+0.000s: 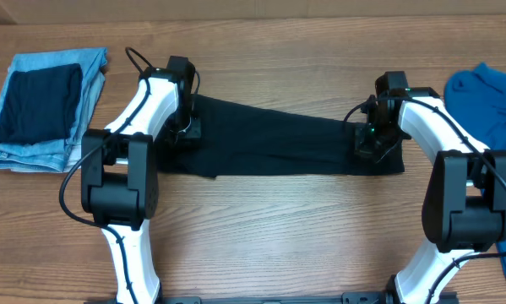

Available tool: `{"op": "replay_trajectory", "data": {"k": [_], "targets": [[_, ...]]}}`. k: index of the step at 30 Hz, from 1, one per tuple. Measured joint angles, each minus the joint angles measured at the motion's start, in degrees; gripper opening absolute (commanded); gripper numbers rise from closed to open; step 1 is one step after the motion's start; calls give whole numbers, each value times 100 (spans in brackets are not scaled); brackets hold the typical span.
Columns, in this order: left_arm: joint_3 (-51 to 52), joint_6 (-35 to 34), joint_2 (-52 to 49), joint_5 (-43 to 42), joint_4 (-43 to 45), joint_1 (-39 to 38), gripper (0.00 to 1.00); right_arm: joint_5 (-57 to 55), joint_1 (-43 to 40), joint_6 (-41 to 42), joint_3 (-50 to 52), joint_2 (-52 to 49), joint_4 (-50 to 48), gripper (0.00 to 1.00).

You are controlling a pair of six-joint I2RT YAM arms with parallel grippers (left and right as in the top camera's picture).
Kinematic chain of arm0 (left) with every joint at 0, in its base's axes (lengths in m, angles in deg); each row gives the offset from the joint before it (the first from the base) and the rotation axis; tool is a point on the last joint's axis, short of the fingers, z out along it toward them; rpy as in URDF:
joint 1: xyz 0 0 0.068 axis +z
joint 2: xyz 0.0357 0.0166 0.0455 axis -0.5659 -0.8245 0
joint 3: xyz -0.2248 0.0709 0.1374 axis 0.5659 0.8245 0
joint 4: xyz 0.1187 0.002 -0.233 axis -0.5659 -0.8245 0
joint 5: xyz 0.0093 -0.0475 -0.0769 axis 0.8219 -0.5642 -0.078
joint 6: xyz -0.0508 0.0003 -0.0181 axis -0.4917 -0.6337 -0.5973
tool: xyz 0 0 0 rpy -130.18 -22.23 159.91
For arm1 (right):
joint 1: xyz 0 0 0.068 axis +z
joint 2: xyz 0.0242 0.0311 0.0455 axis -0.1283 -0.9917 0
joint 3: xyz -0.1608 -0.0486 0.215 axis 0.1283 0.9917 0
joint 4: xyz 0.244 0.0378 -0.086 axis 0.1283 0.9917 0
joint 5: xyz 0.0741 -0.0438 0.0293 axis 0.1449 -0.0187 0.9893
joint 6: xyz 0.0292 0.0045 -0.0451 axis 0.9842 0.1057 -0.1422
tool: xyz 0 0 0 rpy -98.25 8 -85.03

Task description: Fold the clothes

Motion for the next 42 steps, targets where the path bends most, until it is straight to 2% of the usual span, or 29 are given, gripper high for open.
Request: {"op": "replay_trajectory", "data": {"k": [4,7,11,13,15,17,20,23,26,28,32,35,39,42], "targets": [[87,0,50,70,122,24,15,-269,0,-2,0,0,-151,4],[90,-2,59,96,299,170,4,-496,0,-4,0,0,-195,4],[-48,20,57,192,160,402,4,-608,0,-2,0,0,-262,7],[-498,22,11,238,-299,452,8,-616,0,-9,2,0,-267,8],[-1143,20,-17,251,-713,459,17,-619,0,-11,2,0,-264,8],[-1829,20,-15,254,-1161,459,19,-619,0,-15,2,0,-267,9],[-2120,17,-13,188,-1624,459,20,-621,0,-17,2,0,-295,9],[-2124,11,-15,-59,-2146,459,28,-621,0,-17,2,0,-304,11],[-2124,151,-15,-138,-2544,448,28,-619,0,-31,2,0,-302,20],[-2124,286,-15,-138,-2776,448,28,-619,2,-22,2,0,-291,35],[-2124,393,4,-205,-3012,448,29,-619,2,-15,2,0,-264,52],[-2096,433,267,-258,-3233,424,37,-614,2,9,2,0,-264,56],[-1598,490,1580,-376,-3134,297,67,-577,2,116,4,0,-315,58],[-732,472,2876,-525,-2719,260,70,-476,0,149,7,0,-411,58]]}}
